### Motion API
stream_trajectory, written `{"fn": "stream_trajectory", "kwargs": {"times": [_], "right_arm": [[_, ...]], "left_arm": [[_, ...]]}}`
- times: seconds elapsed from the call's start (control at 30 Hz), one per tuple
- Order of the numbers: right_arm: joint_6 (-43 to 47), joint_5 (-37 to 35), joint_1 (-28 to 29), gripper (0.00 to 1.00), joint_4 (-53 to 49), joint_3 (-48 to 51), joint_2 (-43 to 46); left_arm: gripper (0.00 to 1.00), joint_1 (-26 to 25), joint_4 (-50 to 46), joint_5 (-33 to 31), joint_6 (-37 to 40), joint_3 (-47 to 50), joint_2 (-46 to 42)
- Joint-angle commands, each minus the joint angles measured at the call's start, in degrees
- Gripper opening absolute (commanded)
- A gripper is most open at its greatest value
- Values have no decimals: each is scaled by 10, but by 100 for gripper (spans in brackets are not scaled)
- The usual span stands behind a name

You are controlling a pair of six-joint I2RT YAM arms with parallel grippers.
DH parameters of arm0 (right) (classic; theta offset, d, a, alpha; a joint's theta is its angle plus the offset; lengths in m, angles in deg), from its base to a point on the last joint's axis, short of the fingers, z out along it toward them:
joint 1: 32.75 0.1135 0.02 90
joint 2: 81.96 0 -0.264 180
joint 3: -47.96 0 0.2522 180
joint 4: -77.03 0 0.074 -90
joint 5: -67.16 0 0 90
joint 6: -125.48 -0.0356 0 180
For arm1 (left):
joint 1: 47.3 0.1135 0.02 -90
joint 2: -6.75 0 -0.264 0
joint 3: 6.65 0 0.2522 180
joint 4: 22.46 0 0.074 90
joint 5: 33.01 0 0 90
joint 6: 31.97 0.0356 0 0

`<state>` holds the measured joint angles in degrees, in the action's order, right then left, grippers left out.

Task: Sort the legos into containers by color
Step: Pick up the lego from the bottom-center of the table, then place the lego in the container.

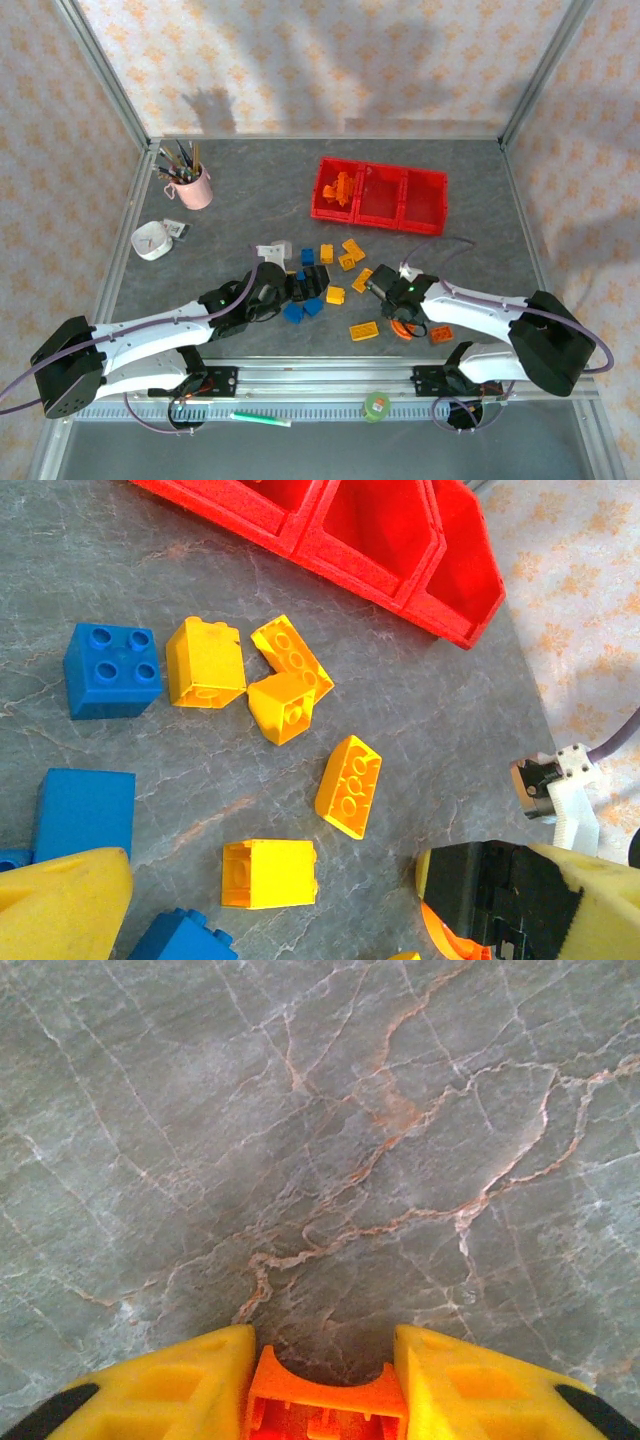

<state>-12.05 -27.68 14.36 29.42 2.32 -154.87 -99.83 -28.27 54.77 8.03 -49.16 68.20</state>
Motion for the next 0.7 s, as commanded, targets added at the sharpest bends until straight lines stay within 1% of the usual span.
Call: {"fn": "stream_trajectory", "kwargs": {"times": [0.0, 0.1, 0.23, 0.33, 0.4, 0.5, 0.6, 0.67], "right_arm": [[19, -10, 4, 38, 21, -26, 8], [36, -11, 4, 36, 22, -52, 20], [61, -42, 3, 36, 6, -106, 14], [103, -39, -8, 36, 25, -162, -9], [135, -25, -24, 36, 40, -208, -40], [171, -28, -48, 36, 61, -278, -92], [205, -9, -74, 36, 99, -345, -153], [216, -1, -90, 35, 103, -399, -199]], "left_arm": [[99, -5, -7, -17, 7, -9, -14], [99, -4, -16, -25, 11, -11, -20], [99, 3, -35, -26, 25, -18, -33], [99, 24, -55, -22, 36, -24, -45], [99, 50, -59, -5, 41, -24, -57], [99, 82, -62, 14, 53, -29, -66], [99, 105, -82, 13, 70, -48, -62], [99, 121, -88, 19, 82, -60, -56]]}}
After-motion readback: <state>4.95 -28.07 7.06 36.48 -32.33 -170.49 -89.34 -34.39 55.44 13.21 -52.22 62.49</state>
